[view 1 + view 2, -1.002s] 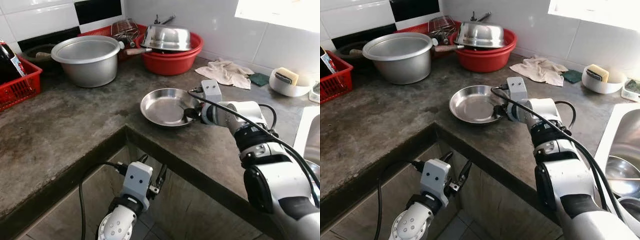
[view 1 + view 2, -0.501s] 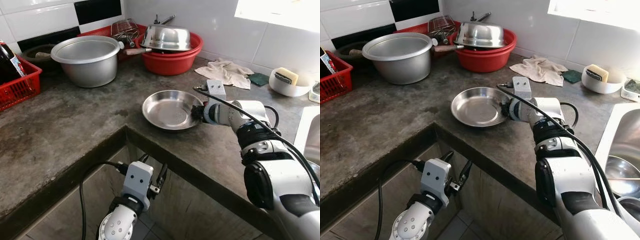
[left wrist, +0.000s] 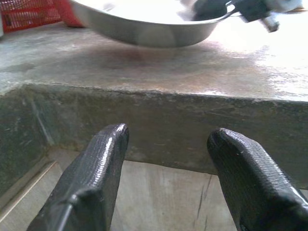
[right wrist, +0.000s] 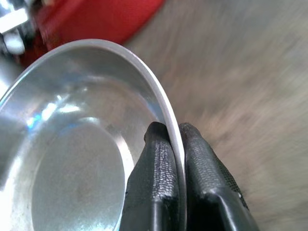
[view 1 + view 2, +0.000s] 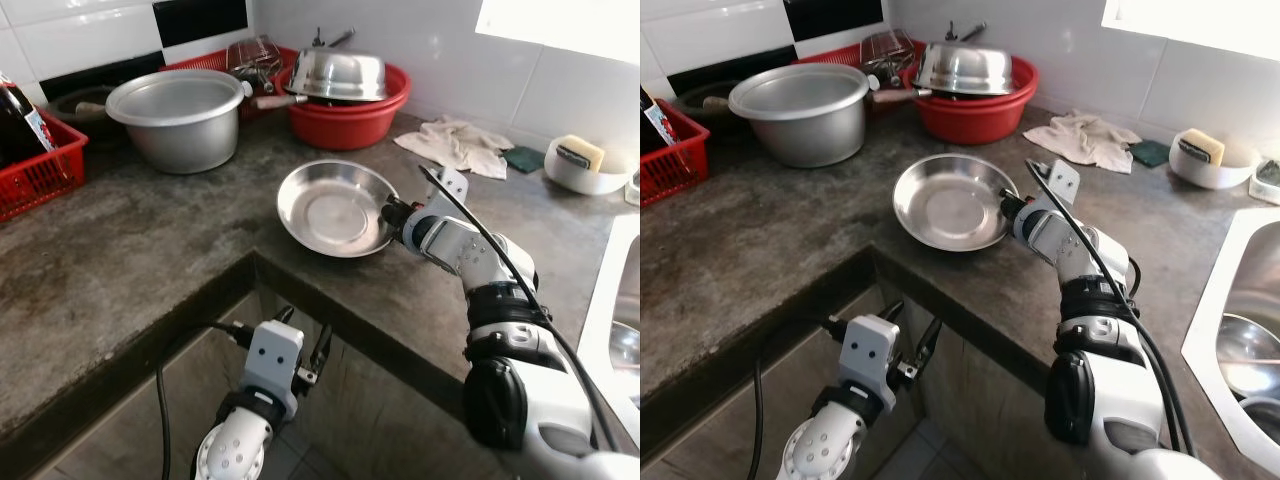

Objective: Kitchen organization

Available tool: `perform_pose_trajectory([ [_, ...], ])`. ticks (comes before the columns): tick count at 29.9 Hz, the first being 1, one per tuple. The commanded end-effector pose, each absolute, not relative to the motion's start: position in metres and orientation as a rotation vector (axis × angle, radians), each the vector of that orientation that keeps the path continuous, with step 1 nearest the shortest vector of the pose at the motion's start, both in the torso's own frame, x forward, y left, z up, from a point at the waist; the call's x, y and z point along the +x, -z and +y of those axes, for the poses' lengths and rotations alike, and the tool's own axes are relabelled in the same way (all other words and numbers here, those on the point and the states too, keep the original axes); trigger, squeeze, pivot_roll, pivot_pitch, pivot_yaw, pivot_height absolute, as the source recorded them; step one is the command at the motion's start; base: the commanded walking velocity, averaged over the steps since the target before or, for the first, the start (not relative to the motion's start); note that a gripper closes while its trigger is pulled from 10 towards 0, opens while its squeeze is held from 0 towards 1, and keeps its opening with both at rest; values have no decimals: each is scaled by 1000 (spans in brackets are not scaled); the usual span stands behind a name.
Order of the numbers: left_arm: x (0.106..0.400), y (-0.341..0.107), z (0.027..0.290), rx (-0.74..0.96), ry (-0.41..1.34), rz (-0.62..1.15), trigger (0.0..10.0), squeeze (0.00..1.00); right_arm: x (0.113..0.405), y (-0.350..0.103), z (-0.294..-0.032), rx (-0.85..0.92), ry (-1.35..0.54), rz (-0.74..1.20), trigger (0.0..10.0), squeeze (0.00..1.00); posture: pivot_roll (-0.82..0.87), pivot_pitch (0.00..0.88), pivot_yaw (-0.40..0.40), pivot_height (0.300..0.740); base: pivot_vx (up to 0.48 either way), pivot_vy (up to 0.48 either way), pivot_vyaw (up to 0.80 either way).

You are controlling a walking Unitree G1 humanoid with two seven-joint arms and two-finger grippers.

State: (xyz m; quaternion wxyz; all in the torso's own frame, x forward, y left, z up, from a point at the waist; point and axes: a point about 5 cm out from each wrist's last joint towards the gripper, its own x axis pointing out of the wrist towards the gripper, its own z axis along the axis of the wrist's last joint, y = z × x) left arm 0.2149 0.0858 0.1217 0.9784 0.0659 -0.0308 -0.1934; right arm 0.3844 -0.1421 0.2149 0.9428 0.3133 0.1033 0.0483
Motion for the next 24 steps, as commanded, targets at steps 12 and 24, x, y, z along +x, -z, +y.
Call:
perform_pose_trajectory([
  [12, 224, -142, 85, 64, 341, -131, 10000, 0, 297, -256, -138, -4, 38, -404, 0, 0, 22, 57, -34, 740, 0, 0, 0],
  [24, 226, -144, 82, 60, 370, -138, 10000, 0, 277, -238, -137, -64, 67, -381, 0, 0, 12, 46, -30, 740, 0, 237, -520],
])
